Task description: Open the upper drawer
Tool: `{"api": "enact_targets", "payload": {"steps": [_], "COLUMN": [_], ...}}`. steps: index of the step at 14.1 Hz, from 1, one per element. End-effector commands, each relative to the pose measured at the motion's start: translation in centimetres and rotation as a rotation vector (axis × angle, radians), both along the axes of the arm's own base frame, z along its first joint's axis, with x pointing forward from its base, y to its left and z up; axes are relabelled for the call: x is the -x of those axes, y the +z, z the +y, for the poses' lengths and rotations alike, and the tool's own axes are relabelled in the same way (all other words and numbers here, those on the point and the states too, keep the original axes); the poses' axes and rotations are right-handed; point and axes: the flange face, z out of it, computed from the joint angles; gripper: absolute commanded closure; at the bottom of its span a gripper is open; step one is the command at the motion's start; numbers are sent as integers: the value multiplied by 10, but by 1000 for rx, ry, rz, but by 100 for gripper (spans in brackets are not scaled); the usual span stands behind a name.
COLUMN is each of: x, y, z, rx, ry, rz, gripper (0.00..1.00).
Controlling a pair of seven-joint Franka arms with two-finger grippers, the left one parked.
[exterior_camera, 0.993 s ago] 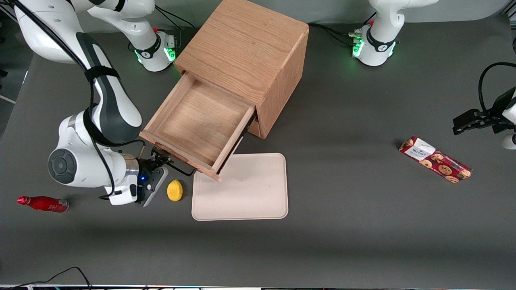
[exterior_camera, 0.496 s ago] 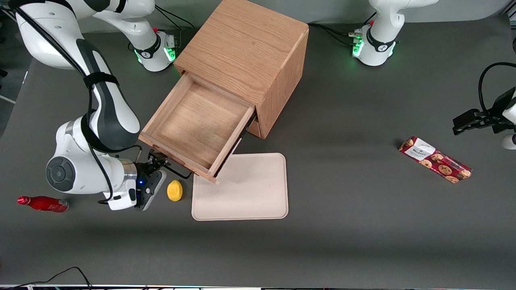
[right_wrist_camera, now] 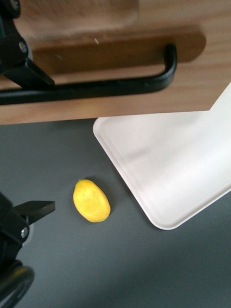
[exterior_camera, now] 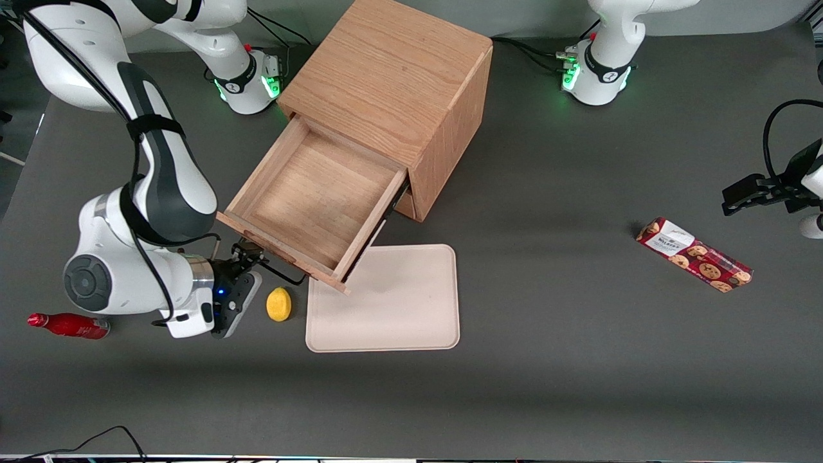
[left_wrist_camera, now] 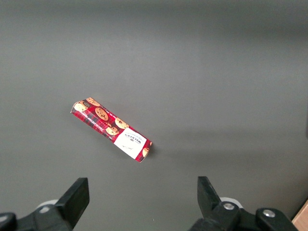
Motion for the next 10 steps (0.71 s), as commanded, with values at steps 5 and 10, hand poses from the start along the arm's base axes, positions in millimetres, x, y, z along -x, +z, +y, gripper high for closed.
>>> {"api": "enact_targets", "payload": {"steps": [5,10], "x": [55,156], "y": [139,225], "z": [-10,-14], "rx": [101,287], "ry": [-110,-637], "rz": [1,31], "gripper": [0,0]}}
